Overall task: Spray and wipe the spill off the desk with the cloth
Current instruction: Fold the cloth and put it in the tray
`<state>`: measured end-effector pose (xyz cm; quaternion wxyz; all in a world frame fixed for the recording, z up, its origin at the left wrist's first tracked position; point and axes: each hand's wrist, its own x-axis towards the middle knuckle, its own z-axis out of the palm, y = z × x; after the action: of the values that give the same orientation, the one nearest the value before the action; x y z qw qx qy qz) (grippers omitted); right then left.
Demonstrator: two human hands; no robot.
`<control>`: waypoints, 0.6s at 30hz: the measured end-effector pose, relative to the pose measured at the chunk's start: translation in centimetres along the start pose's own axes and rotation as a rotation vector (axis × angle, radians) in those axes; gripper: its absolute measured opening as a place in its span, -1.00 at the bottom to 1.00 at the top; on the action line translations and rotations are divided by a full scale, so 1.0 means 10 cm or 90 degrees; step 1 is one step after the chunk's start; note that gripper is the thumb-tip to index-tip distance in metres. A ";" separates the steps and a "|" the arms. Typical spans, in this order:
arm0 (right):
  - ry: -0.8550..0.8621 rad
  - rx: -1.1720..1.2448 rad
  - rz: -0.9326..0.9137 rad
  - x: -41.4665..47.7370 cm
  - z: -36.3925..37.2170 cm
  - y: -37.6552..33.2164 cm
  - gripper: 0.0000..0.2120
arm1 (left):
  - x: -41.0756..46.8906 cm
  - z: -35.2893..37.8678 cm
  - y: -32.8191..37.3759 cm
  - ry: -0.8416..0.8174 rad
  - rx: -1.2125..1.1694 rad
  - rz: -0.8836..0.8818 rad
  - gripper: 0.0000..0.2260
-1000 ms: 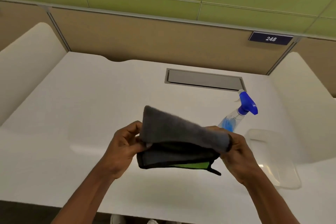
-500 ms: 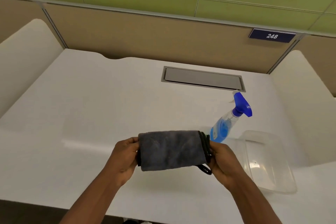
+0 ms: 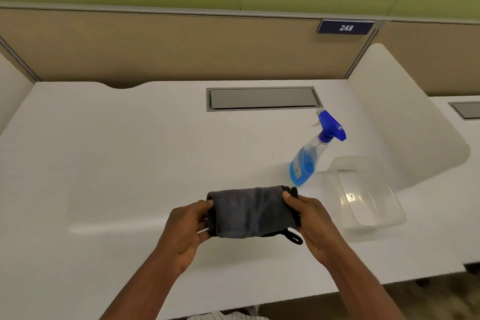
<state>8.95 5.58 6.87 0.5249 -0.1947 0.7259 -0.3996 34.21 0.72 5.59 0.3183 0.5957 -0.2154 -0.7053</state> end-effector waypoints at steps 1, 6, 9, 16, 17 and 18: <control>0.004 -0.034 -0.022 -0.03 -0.02 0.04 -0.80 | -0.01 0.02 -0.01 -0.027 0.020 0.014 -0.81; 0.066 -0.097 -0.031 -0.18 -0.23 0.18 -0.80 | -0.02 0.25 -0.11 -0.123 0.188 0.081 -0.51; 0.125 -0.128 -0.051 -0.23 -0.49 0.21 -0.71 | -0.03 0.51 -0.24 -0.114 0.343 0.129 -0.51; 0.253 -0.139 -0.095 -0.15 -1.39 0.06 -0.57 | -0.07 1.40 -0.46 -0.124 0.451 0.200 -0.46; 0.270 -0.134 -0.102 -0.11 -1.52 0.02 -0.59 | -0.08 1.55 -0.50 -0.119 0.458 0.206 -0.45; 0.287 -0.136 -0.111 -0.06 -1.64 -0.02 -0.60 | -0.09 1.70 -0.53 -0.116 0.459 0.210 -0.45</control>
<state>-5.89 12.10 9.50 0.2900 -0.2165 0.8431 -0.3977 16.66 3.76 5.94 0.1780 0.5615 -0.5689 -0.5739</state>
